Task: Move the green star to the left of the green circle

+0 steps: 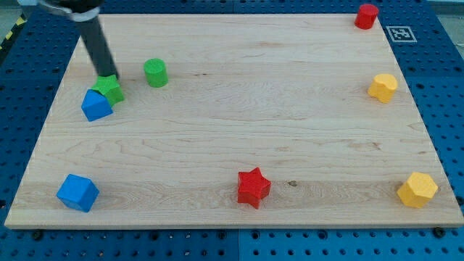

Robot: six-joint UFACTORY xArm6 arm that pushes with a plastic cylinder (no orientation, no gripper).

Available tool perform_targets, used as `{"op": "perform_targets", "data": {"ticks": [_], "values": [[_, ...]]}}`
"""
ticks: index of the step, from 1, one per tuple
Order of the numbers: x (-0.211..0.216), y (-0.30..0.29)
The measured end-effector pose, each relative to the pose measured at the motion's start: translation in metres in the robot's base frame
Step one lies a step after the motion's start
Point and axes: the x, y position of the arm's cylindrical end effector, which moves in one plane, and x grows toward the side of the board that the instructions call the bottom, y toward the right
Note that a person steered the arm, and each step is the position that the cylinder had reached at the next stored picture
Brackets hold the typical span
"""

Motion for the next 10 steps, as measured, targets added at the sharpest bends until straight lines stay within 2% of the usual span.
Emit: {"op": "perform_targets", "data": {"ticks": [1,2,3,4,5,8,10], "values": [[0.004,-0.062],[0.03,-0.068],[0.062,-0.058],[0.071,-0.055],[0.071,-0.035],[0.029,0.044],[0.055,0.034]]}}
